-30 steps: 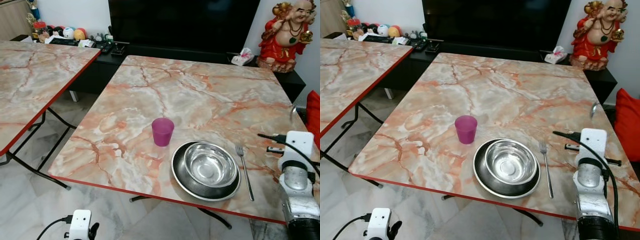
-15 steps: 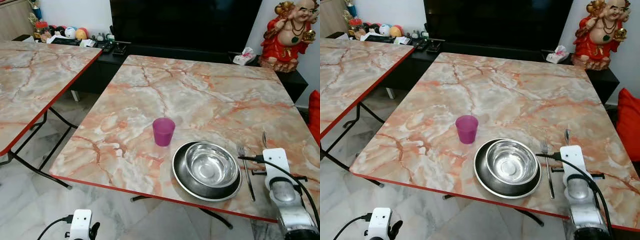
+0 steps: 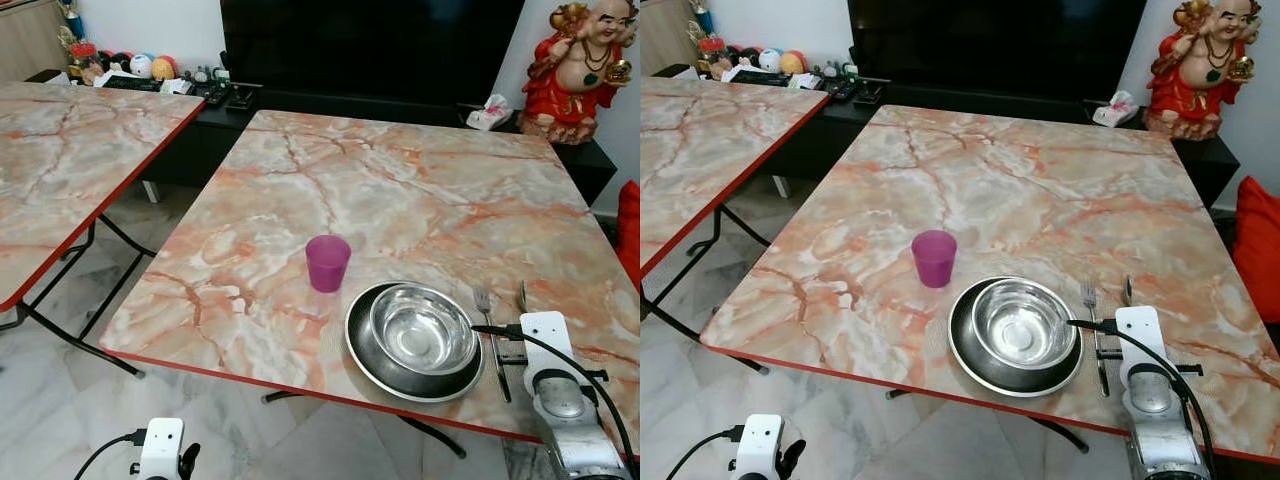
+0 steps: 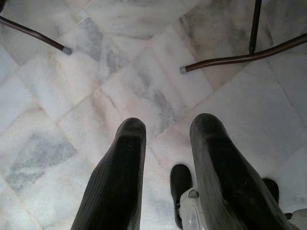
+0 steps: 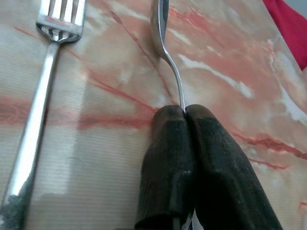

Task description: Setting the table

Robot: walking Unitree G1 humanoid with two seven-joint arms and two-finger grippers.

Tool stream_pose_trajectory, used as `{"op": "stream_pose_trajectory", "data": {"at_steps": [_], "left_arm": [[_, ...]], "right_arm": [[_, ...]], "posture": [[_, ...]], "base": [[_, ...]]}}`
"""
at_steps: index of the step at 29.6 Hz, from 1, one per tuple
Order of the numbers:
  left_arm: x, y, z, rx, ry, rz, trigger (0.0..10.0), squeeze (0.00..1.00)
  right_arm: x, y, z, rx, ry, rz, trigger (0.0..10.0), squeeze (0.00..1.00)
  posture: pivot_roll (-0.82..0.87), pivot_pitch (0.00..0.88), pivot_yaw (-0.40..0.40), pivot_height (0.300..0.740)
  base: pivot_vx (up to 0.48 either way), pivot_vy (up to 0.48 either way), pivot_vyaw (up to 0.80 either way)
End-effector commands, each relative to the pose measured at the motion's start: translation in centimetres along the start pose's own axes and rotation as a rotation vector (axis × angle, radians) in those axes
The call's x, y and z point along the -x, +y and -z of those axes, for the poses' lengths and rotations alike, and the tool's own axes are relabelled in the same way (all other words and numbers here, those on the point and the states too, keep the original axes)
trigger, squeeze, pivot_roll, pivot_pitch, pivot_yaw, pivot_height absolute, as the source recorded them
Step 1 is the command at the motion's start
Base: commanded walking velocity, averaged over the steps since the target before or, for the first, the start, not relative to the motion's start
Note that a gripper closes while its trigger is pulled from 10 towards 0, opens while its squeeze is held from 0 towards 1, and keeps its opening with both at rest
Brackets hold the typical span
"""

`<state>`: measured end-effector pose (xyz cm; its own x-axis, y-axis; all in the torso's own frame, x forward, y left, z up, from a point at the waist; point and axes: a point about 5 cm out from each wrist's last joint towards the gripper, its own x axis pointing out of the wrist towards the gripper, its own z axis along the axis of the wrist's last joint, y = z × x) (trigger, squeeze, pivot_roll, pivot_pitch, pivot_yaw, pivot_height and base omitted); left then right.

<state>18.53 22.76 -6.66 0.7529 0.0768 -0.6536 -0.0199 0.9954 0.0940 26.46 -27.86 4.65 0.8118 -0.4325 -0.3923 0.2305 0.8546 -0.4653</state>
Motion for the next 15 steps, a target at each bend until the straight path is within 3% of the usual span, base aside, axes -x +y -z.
{"op": "stream_pose_trajectory", "data": {"at_steps": [1,15], "left_arm": [[0.07,0.18,0.10,0.006,0.001,-0.001,10.0,0.00],[0.02,-0.01,0.01,0.009,-0.004,0.002,10.0,0.00]], "right_arm": [[0.06,-0.12,-0.75,-0.021,-0.017,0.003,10.0,0.00],[0.75,0.27,-0.34,-0.042,0.019,-0.014,10.0,0.00]], "posture": [[0.11,0.000,-0.043,0.740],[0.11,0.000,-0.044,0.740]], "base": [[0.000,0.000,0.00],[0.000,0.000,0.00]]}}
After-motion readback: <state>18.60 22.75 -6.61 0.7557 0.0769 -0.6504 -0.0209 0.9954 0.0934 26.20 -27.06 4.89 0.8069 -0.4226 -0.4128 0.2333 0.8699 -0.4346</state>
